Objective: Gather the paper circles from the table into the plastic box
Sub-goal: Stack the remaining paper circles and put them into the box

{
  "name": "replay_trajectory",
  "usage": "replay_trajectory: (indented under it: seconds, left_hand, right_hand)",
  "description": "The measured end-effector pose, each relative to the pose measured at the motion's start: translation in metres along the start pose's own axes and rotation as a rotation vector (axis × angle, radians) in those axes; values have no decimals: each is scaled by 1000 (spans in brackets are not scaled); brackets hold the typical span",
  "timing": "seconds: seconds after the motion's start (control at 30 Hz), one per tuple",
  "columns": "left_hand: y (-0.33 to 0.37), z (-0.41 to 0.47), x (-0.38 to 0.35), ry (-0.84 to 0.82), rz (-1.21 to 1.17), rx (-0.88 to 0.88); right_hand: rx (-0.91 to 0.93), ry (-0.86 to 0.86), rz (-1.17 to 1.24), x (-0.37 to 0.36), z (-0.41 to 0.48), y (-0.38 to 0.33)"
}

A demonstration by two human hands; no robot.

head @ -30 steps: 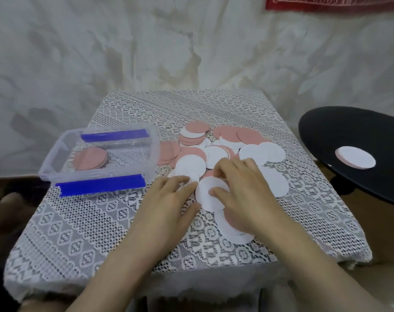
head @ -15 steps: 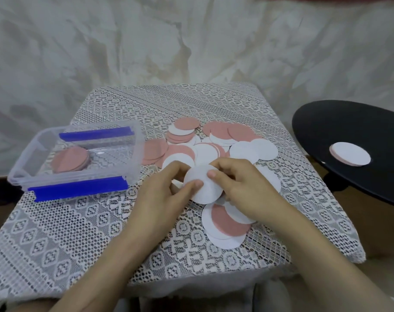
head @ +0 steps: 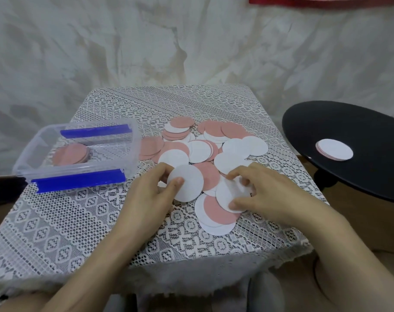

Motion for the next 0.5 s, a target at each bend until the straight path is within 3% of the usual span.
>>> replay_trajectory:
  seconds: [0.5]
  left_hand:
    - [-10,12,6,-8,-100,87]
  right_hand:
    - [45,54,122,-2,35,-17]
Point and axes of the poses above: each hand's wrist, its own z-axis towards the middle knuckle, its own x-axis out of the back of the hand, y = z × x, the point moved 5 cm from there along z, towards the middle knuckle, and after that the axes turned 15 degrees about -z, right-handed, at the moved point
